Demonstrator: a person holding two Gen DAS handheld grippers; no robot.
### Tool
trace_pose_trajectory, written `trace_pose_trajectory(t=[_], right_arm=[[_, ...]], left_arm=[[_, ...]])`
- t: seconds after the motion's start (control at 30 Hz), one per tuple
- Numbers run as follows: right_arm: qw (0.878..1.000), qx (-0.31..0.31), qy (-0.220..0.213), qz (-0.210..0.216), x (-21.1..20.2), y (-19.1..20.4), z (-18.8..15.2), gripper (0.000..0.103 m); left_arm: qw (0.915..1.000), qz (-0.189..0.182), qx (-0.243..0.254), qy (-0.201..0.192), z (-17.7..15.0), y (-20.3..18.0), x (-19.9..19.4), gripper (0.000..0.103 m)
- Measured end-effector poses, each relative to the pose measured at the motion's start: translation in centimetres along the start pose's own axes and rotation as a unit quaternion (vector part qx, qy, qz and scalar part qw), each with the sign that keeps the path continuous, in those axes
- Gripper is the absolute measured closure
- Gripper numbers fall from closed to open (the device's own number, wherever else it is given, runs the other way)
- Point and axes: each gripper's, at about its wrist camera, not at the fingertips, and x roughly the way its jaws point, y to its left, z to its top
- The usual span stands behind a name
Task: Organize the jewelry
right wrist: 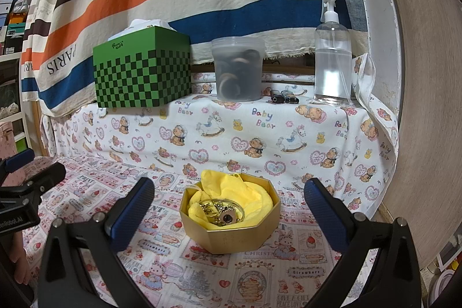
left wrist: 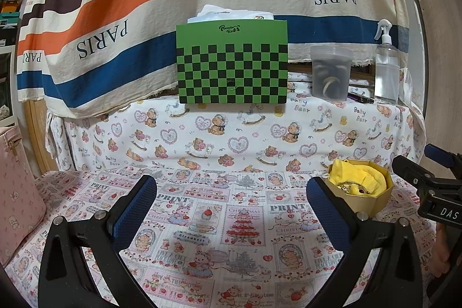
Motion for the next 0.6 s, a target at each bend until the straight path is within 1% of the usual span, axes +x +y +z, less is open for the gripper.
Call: trace_pose_trajectory(t=[0.6], right_arm=[[1.000,-0.001,0.001,0.000,0.10,0.01,-0.03,0.000]], left_arm=[[1.0000,-0.001,0.000,0.000,-0.01,-0.03,0.05,0.000]])
